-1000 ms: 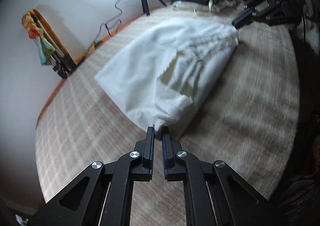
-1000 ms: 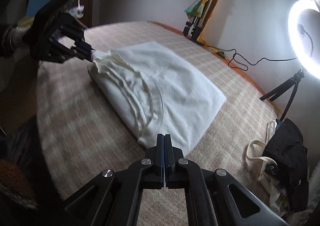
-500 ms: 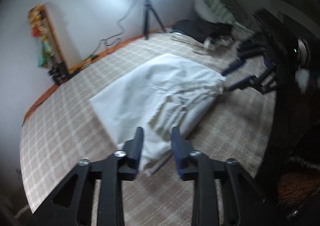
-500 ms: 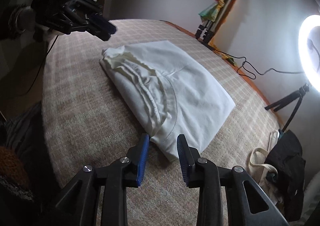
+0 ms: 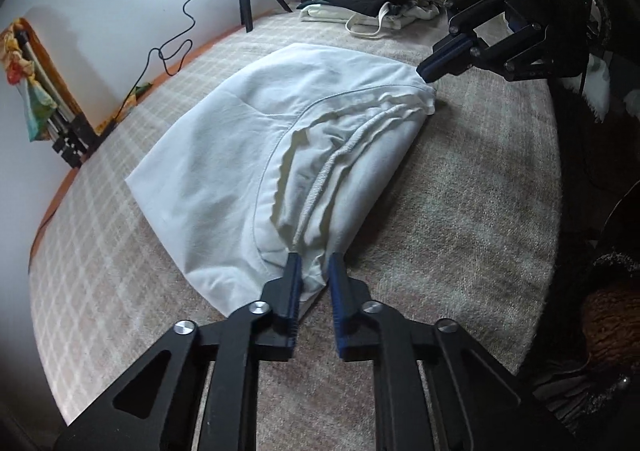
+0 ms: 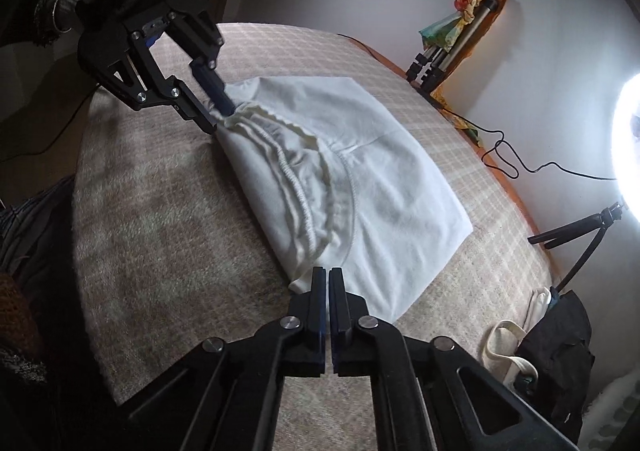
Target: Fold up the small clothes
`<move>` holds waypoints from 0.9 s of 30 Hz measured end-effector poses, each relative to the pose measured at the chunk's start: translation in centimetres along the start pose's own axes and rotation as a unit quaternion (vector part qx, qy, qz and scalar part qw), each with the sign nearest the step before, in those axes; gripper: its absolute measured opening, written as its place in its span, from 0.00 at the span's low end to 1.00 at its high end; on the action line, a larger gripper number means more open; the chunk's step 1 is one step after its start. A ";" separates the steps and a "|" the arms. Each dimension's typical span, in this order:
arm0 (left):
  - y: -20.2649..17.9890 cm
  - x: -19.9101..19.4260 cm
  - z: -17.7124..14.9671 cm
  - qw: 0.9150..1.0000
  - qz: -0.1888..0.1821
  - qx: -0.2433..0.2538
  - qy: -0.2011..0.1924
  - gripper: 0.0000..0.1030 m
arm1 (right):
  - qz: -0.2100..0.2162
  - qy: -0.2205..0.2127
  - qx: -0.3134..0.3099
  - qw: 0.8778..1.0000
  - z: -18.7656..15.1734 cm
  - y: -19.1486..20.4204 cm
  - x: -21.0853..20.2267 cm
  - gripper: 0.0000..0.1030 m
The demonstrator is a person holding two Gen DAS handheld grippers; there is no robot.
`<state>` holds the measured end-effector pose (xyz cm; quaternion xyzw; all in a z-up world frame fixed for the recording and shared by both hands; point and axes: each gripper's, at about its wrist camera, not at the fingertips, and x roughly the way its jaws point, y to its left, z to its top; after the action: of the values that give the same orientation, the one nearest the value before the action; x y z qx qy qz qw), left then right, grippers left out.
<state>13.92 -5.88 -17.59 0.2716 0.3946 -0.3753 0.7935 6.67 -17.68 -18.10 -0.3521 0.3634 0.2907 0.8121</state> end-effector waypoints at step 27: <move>1.2 2.5 2.2 0.993 -0.053 -0.107 -0.009 0.10 | 0.101 0.029 0.173 0.979 2.3 -5.4 7.1 0.20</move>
<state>16.86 -7.72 -18.37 0.1607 0.4389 -0.3751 0.8005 15.49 -17.51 -20.66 -0.1763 0.4655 0.2933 0.8162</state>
